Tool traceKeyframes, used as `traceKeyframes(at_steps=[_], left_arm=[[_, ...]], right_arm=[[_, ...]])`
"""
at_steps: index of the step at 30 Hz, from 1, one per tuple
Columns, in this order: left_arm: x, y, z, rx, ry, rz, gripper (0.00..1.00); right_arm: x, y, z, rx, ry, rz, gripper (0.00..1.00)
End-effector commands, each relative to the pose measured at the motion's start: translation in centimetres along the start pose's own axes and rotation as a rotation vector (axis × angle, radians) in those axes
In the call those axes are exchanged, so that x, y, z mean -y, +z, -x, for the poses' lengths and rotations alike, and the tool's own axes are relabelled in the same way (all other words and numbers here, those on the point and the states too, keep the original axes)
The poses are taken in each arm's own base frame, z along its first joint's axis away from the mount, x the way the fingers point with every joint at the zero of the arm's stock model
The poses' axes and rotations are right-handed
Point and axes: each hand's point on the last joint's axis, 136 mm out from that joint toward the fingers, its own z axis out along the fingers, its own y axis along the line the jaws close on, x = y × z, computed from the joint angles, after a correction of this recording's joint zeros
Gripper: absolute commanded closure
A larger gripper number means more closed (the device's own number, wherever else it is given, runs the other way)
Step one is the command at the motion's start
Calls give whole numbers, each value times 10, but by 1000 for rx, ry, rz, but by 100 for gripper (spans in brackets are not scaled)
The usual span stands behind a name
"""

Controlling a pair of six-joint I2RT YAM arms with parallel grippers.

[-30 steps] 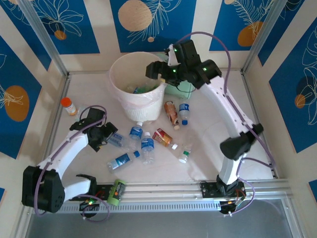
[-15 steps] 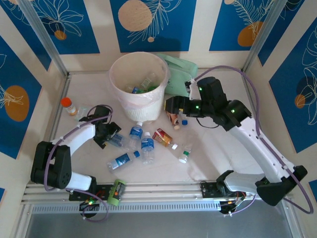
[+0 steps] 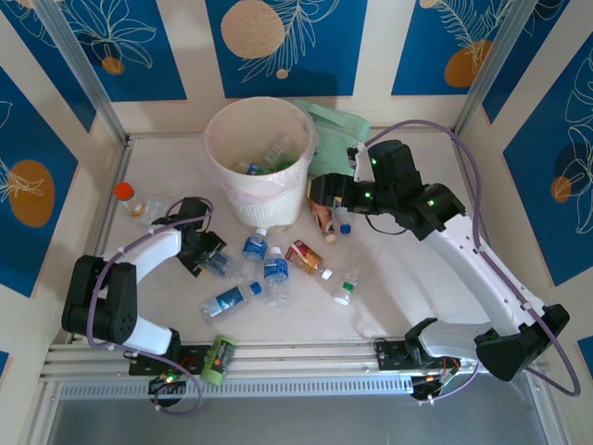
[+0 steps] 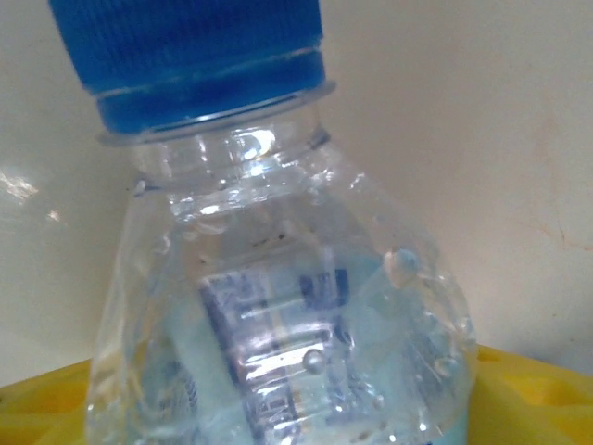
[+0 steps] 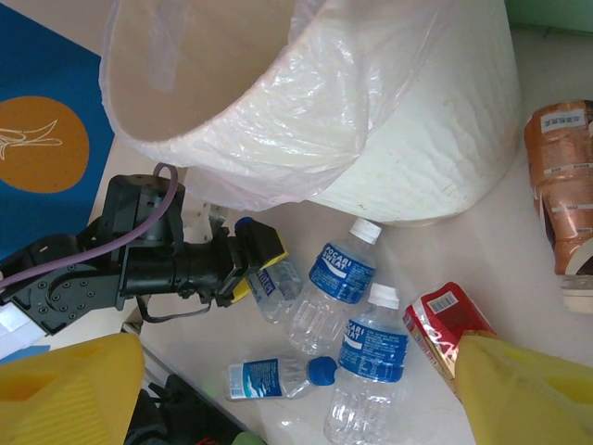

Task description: Put the plastic bottles in the bin

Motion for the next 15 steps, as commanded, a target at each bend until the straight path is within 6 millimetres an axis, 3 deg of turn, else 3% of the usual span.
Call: traceKeyframes(at_steps=[1, 7, 15], left_arm=[[-3, -6, 2, 10, -13, -11, 32], [4, -21, 7, 43, 5, -33, 34], [13, -58, 18, 124, 41, -73, 36]], right_arm=[[5, -2, 4, 21, 18, -11, 13], [19, -10, 7, 47, 57, -40, 13], [39, -21, 13, 79, 137, -44, 13]])
